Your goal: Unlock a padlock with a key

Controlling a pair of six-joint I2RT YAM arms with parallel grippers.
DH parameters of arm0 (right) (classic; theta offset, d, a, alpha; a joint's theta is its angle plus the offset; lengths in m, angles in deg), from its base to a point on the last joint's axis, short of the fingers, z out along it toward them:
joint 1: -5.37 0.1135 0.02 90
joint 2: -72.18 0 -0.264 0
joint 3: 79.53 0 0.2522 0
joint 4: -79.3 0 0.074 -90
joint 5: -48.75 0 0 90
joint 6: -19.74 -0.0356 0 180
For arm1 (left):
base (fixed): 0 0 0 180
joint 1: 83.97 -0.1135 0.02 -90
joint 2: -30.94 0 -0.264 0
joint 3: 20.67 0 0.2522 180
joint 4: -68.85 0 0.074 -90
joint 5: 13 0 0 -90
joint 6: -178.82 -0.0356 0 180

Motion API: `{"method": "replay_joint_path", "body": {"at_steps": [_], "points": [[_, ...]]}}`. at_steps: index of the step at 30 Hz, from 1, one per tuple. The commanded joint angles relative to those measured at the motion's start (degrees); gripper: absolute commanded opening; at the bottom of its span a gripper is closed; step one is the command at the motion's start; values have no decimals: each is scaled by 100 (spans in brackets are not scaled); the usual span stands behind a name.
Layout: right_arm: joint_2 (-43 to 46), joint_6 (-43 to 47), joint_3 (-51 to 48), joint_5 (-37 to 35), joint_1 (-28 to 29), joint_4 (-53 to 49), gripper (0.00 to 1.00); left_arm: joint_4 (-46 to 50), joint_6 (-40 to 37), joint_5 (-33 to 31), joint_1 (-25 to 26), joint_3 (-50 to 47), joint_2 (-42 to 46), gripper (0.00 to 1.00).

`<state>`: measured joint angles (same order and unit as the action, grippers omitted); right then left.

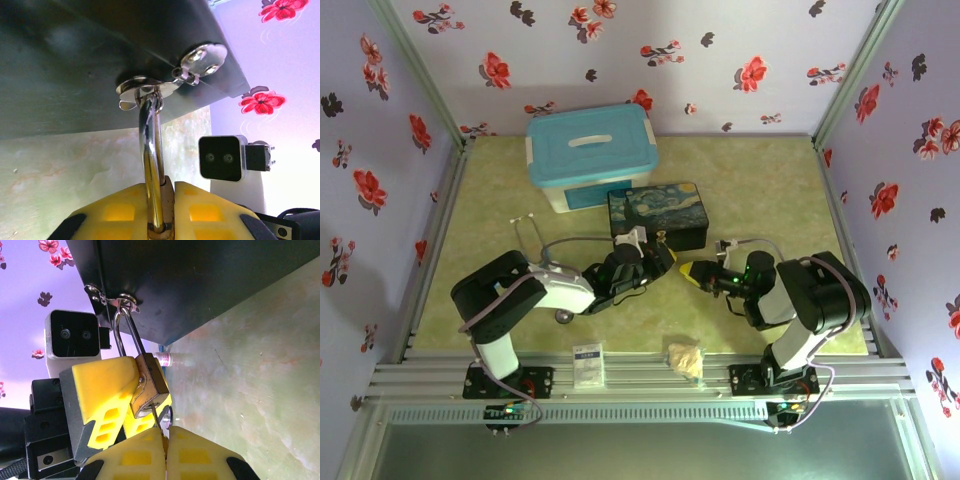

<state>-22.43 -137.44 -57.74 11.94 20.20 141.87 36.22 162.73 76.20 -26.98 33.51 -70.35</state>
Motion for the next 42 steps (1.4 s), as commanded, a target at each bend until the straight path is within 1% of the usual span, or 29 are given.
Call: {"method": "replay_joint_path", "body": {"at_steps": [1, 6, 9, 14, 17, 20, 22, 26, 30, 34, 36, 39, 42], "points": [[150, -194, 23, -395, -165, 302, 0, -266, 288, 488, 53, -47, -118, 0], [533, -457, 14, -476, -144, 303, 0, -343, 328, 424, 57, -70, -147, 0], [614, -553, -32, -689, 21, 303, 0, -369, 338, 371, 59, -60, -135, 0], [569, -749, -203, -1496, 310, 303, 0, -538, 447, 249, 66, -79, -126, 0], [689, -845, -336, -2118, 540, 305, 0, -586, 489, 154, 91, -79, -135, 0], [822, -921, -447, -2739, 916, 303, 0, -589, 512, 103, 101, -64, -175, 0], [930, -851, -419, -2915, 1128, 303, 0, -625, 525, 122, 97, -22, -221, 0], [904, -773, -324, -2847, 1145, 295, 0, -690, 547, 167, 110, -8, -272, 0], [551, -575, -158, -2508, 1129, 303, 0, -543, 457, 127, 124, -24, -148, 0], [329, -418, -109, -2317, 1118, 298, 0, -801, 615, 166, 128, -19, -238, 0], [423, -247, -161, -2311, 1114, 301, 0, -931, 701, 167, 134, -27, -281, 0], [794, 194, -324, -2332, 1094, 303, 0, -933, 675, 173, 162, 1, -236, 0], [1053, 343, -317, -2194, 1068, 303, 0, -963, 715, 175, 172, 2, -206, 0]]}}
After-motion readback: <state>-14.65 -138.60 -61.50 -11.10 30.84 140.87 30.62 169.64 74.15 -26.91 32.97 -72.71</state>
